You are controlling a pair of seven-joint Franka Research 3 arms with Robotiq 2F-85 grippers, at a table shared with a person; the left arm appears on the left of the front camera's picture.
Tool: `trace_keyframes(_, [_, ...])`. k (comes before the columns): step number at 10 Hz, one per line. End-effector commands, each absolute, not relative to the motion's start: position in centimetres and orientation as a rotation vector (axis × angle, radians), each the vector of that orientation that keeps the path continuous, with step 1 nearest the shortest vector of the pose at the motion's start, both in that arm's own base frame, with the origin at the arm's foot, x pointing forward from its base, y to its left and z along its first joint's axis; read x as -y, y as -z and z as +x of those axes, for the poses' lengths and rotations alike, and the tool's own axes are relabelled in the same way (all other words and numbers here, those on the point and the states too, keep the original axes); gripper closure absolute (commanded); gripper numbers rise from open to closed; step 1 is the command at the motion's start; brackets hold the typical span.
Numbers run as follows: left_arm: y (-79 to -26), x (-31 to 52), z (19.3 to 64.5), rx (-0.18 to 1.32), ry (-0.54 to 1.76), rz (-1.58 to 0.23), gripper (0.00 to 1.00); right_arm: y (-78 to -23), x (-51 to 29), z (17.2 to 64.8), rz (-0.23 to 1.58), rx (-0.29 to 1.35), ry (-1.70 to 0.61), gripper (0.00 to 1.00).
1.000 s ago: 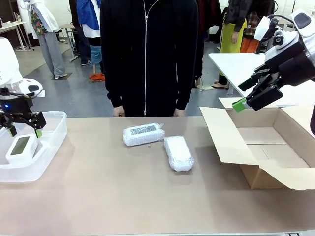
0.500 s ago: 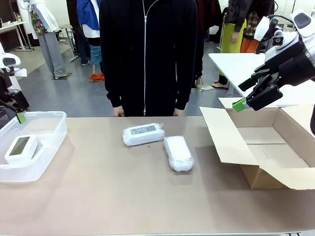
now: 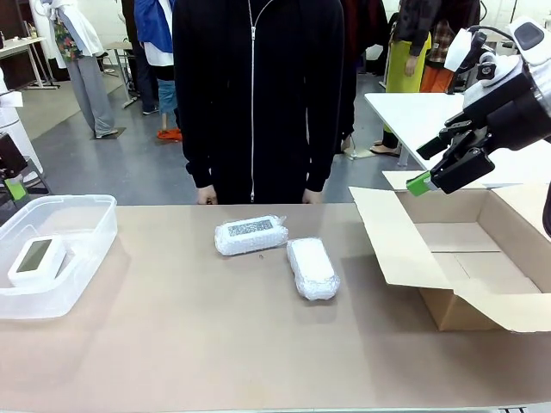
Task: Separate and place wrapped and unwrapped clocks.
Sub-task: If the picked Digital clock is wrapped, place it in the Package Box ; if not, place it in the Organizing box.
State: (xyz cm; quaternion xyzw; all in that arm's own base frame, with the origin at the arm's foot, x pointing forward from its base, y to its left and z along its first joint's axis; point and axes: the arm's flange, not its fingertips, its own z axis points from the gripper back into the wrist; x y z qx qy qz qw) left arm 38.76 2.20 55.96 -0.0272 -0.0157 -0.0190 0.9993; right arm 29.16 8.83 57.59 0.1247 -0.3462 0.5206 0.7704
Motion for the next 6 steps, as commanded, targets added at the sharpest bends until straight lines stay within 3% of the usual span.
trace_keyframes(1, [-55.57, -2.46, 38.22, 0.043, 0.056, -0.072, 0.0, -57.26, -8.84, 29.1, 0.292, 0.75, -1.134, 0.0])
trace_keyframes(6, [-55.97, -2.21, 38.56, 0.033, 0.038, -0.055, 0.0, -57.26, -8.84, 29.1, 0.292, 0.75, -1.134, 0.0])
